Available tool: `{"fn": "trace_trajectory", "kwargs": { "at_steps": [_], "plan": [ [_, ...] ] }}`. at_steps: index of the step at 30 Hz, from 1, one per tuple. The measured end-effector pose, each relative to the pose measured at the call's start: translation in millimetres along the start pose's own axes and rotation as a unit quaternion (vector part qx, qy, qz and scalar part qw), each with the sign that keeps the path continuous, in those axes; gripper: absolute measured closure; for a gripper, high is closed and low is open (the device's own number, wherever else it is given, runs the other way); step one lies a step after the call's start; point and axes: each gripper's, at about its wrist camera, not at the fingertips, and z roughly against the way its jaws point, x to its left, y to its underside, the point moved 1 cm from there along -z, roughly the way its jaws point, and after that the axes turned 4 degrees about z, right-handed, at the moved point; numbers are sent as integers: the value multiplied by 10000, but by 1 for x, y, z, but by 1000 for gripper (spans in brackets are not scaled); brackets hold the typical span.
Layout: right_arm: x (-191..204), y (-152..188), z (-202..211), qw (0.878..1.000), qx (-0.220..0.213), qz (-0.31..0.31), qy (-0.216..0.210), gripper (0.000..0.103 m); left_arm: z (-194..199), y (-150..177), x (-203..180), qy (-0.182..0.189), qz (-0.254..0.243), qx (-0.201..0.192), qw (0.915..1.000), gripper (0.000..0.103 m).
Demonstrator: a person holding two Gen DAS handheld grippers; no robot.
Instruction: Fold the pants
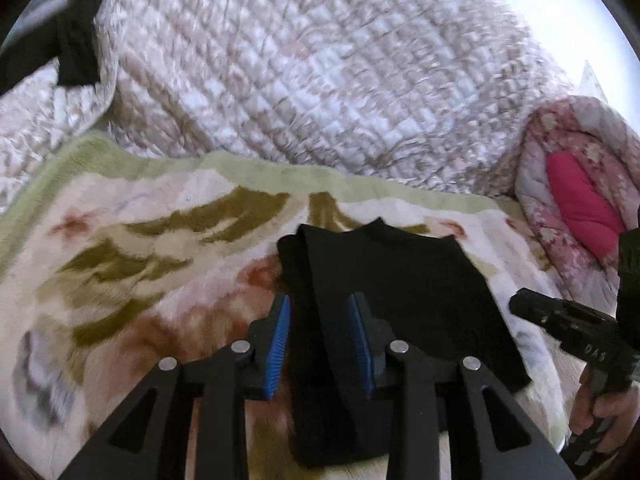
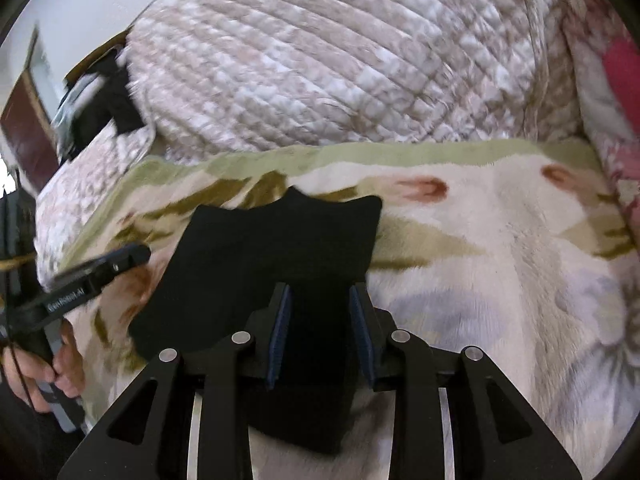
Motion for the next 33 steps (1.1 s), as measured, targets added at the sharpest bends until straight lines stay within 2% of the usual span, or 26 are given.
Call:
{"fn": "trace_trajectory", "kwargs": {
  "at_steps": [5, 10, 11, 17, 21, 26, 33],
  "plan": [
    [34, 27, 11, 9992, 15, 406, 50, 72, 24, 35, -29, 20, -456, -81, 9989, 69],
    [49, 51, -12, 9950, 386, 863, 315, 72, 4, 61, -31, -279, -578, 193, 9978, 68],
    [50, 52, -13, 9943, 319, 954, 363, 72, 2, 62, -30, -272, -586, 173, 9978, 68],
    [45, 51, 11, 9976, 151, 618, 266, 72, 15, 62, -31, -367, -504, 153, 9979, 69],
    [46, 62, 32, 9990, 6, 407, 169, 56, 30, 72, -34, -422, -338, 235, 9983, 68],
    [51, 80, 38, 9985, 125, 470, 234, 56, 38, 92, -36, -502, -276, 327, 9978, 65],
    [47, 90, 26, 9973, 333, 533, 393, 56, 25, 106, -33, -577, -310, 527, 9965, 64]
  ]
}}
